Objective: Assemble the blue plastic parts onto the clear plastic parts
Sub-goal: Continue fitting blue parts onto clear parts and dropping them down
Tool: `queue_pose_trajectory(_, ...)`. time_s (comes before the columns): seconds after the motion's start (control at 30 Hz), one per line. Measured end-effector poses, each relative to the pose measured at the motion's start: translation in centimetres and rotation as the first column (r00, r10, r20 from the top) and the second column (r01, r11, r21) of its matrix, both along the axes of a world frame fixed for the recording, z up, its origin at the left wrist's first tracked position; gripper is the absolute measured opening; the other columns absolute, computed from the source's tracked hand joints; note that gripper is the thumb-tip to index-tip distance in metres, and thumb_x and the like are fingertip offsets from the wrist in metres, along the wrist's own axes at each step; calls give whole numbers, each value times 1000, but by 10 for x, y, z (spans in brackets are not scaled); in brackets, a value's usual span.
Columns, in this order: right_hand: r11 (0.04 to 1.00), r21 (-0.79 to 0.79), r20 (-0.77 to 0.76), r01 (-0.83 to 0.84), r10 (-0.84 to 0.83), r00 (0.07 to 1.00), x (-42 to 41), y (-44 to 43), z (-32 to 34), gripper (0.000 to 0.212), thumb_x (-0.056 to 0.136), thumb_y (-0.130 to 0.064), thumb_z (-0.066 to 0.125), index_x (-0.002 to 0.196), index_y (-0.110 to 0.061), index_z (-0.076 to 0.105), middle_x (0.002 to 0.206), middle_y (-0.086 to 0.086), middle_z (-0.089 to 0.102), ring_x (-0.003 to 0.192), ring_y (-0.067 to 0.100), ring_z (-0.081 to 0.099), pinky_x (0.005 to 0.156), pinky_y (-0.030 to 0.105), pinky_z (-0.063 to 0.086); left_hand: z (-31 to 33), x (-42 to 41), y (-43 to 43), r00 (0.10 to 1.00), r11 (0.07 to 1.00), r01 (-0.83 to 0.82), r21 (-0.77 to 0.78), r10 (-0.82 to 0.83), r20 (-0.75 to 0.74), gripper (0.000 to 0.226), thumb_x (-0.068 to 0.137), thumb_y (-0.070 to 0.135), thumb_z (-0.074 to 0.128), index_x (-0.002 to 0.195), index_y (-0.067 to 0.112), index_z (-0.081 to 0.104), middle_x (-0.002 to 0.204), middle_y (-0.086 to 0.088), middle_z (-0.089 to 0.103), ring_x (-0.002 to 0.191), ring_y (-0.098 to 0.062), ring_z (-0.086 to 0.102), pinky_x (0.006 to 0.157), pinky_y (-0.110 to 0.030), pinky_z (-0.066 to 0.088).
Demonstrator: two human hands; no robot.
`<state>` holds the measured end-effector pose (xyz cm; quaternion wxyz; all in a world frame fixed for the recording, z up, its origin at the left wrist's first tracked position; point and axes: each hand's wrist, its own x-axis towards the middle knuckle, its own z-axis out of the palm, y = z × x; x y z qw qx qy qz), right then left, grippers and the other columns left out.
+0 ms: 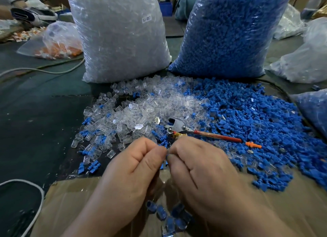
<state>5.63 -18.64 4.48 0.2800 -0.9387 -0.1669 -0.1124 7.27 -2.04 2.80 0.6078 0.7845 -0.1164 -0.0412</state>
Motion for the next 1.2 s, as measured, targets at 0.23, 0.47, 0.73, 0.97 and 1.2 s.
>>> queue_pose_trajectory(0.23,803,516,-700,299,193,688,-2,-6,15,23,75,-32,51,56,-18,52,50,-4,44,47,14,38,47,29,30,3,-3,10,976,980,169,105,-181,119,26,79,62,66,94,41,67,72,6,69,59,-9,62,53,-22,49)
queue_pose_trajectory(0.47,910,-401,-253,110,-225,941,-5,-13,3,32,93,-61,34,85,-31,41,83,-12,53,74,10,52,59,34,40,6,7,26,934,767,278,579,-356,24,12,78,45,58,86,39,65,85,21,65,77,-4,64,64,-23,51)
queue_pose_trajectory(0.73,882,-450,-164,137,-233,959,7,-8,-12,61,79,-86,33,113,-36,37,105,-11,54,85,22,57,58,36,36,4,14,34,974,629,-181,756,8,226,52,68,85,37,101,48,50,76,18,62,66,1,59,53,-18,40)
queue_pose_trajectory(0.97,881,-468,-103,72,-136,985,16,-2,-20,44,91,-69,33,112,-32,43,96,-5,49,88,26,61,56,36,30,-9,15,12,967,509,-135,850,-118,224,75,75,81,35,143,49,34,121,27,49,107,1,54,85,-23,46)
queue_pose_trajectory(1.2,920,-389,-116,48,-101,988,21,-6,-27,22,96,-54,38,89,-33,36,80,-10,35,74,22,55,55,35,32,-13,13,7,967,626,-122,770,-101,235,28,88,54,54,114,46,56,104,25,57,93,1,55,81,-26,49)
